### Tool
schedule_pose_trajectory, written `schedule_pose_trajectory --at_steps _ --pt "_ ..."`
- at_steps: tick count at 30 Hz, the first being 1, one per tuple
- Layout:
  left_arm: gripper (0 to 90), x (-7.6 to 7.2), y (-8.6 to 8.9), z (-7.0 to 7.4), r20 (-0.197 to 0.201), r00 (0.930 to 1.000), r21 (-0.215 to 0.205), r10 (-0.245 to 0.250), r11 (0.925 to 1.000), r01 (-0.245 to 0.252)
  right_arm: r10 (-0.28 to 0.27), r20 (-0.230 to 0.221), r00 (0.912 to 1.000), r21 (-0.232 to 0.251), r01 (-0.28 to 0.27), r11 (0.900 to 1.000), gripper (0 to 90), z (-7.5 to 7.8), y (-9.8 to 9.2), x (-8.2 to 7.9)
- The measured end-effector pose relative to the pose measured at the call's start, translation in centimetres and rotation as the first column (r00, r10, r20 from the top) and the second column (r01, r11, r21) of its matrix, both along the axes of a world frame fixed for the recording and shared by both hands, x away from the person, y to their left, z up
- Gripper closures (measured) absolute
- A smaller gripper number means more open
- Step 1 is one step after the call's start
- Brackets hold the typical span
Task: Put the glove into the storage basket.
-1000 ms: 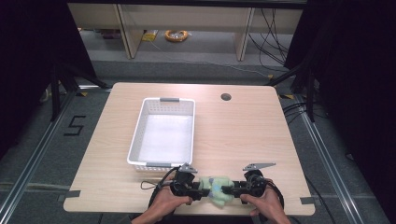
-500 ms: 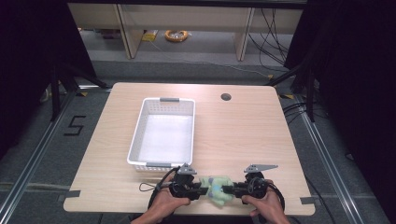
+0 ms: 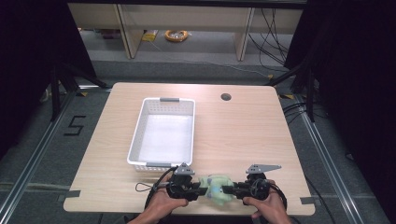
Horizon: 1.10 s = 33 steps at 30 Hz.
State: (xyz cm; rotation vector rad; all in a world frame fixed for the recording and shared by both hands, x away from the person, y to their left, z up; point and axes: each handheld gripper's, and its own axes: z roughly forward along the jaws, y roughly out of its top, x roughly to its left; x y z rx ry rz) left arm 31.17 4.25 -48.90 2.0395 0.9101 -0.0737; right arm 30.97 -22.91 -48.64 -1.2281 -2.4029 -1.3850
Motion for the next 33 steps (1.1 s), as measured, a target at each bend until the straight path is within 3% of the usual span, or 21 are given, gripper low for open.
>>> schedule_pose_trajectory --at_steps 1,4,5,10,12,15,20,21,22,23,33 --pt "70.7 -0.1 0.1 0.2 0.006 1.0000 0.000 -0.001 1.0000 0.001 -0.011 -0.017 0.9998 0.007 0.011 1.000 73.7 0.2 0.1 -0.2" --pt "70.6 -0.5 0.2 0.6 0.023 0.9997 0.000 -0.007 1.0000 0.007 -0.005 0.006 1.0000 0.000 0.005 1.000 73.7 0.6 0.0 -0.2" --pt "70.6 -0.5 0.2 0.7 0.026 0.9996 -0.003 -0.011 0.9999 0.011 -0.010 -0.014 0.9999 0.006 0.010 1.000 73.6 0.8 0.2 -0.4" --pt "70.6 -0.8 0.6 1.4 0.044 0.9990 -0.016 -0.009 0.9998 0.009 0.003 0.030 0.9995 -0.007 -0.003 1.000 73.6 1.7 0.3 -0.5" --pt "70.6 -0.8 0.7 1.7 0.037 0.9993 -0.023 0.000 0.9997 0.001 0.002 0.029 0.9996 -0.003 -0.002 1.000 73.7 2.1 0.6 -0.7" --pt "70.6 -0.7 0.9 2.3 0.056 0.9984 -0.042 -0.008 0.9991 0.011 0.008 0.024 0.9997 0.005 -0.009 1.000 73.7 3.0 0.6 -0.5" --pt "70.4 -0.4 1.5 4.0 0.074 0.9973 -0.041 0.000 0.9992 0.003 0.026 0.065 0.9975 0.009 -0.027 1.000 73.7 4.4 0.8 0.1" --pt "70.3 -0.2 1.6 4.3 0.079 0.9968 -0.042 -0.012 0.9990 0.016 0.029 0.044 0.9986 0.022 -0.030 0.999 73.8 4.7 1.0 0.2" --pt "70.3 -0.2 1.7 4.5 0.080 0.9968 -0.038 -0.006 0.9992 0.009 0.036 0.067 0.9971 0.015 -0.037 0.999 73.7 4.9 1.1 0.4" --pt "70.3 -0.1 1.8 4.8 0.086 0.9963 -0.030 -0.007 0.9995 0.010 0.029 0.046 0.9985 0.015 -0.030 0.999 73.8 5.2 1.2 0.4" --pt "70.3 1.2 3.7 7.6 0.105 0.9941 -0.038 0.026 0.9990 -0.022 0.057 0.084 0.9948 0.000 -0.057 0.998 73.7 8.0 2.9 2.4"
